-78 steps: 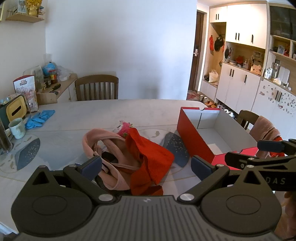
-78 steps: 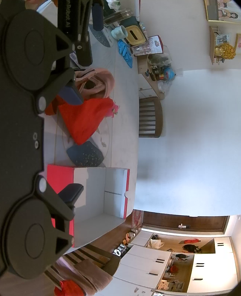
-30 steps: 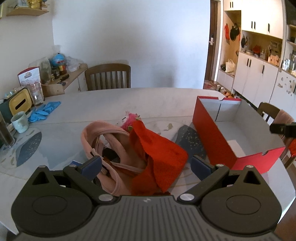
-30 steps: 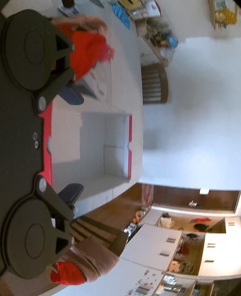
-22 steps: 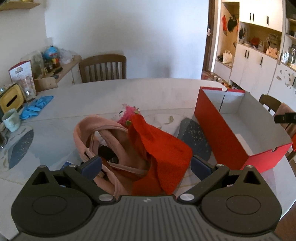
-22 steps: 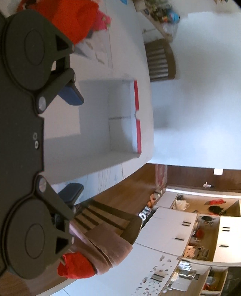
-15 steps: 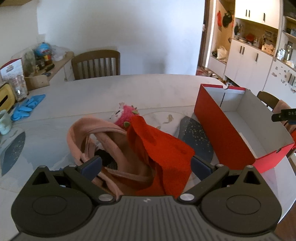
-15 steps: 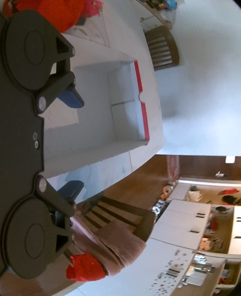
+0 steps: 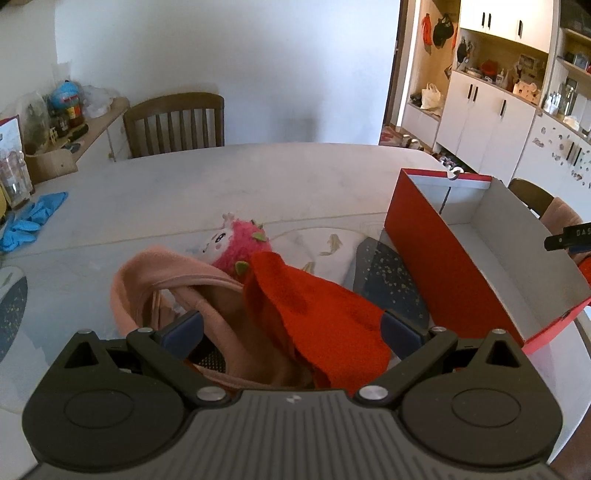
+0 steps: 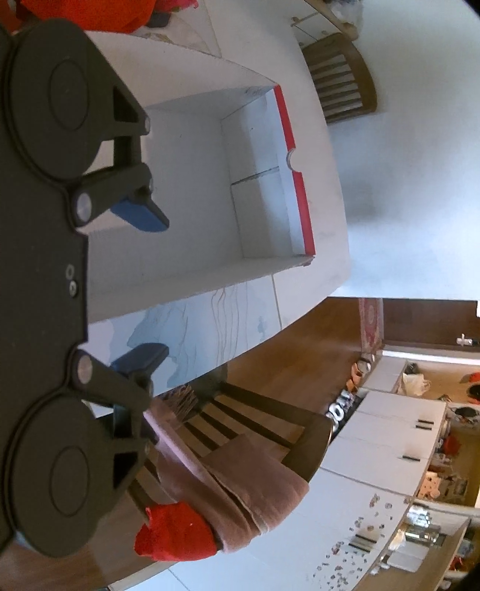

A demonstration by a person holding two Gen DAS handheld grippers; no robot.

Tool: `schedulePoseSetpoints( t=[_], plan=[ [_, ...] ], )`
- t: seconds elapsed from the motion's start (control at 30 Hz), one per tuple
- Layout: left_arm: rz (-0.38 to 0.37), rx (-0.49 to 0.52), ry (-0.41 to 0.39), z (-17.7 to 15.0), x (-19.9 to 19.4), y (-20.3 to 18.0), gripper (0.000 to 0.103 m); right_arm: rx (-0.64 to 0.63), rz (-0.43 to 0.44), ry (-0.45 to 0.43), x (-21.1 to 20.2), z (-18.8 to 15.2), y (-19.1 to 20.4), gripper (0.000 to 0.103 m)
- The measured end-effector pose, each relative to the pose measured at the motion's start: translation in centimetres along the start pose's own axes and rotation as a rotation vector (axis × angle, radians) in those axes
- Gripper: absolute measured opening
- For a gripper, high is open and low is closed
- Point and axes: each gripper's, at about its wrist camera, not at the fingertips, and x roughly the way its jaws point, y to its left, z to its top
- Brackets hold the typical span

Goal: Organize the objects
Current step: 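Close the left gripper on the red cloth in the pile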

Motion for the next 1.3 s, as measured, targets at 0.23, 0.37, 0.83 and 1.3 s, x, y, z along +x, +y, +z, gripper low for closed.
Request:
schedulePoseSetpoints(
  t=[0.23, 0.37, 0.83, 1.3],
  plan=[
    [0.083, -0.072, 0.020, 0.1, 0.6, -1.4, 0.102, -0.081, 0.085, 0.057, 2.6, 1.4, -0.7, 0.047],
    [0.145, -0.088, 0.033, -0.1, 0.7, -2.4, 0.102, -0.096, 0.093, 0.106, 4.1, 1.5, -1.4, 0.034],
    [0.258, -0.137, 0.046, -1.2, 1.1, -4.0, 0.096, -0.177, 0.152, 0.146, 4.2, 1.0, -1.7, 0.002],
    [0.273, -0.082, 0.112, -0.9, 4.8, -4.2, 0.023, -0.190, 0.156, 0.130, 4.0, 0.9, -1.6, 0.002]
  ],
)
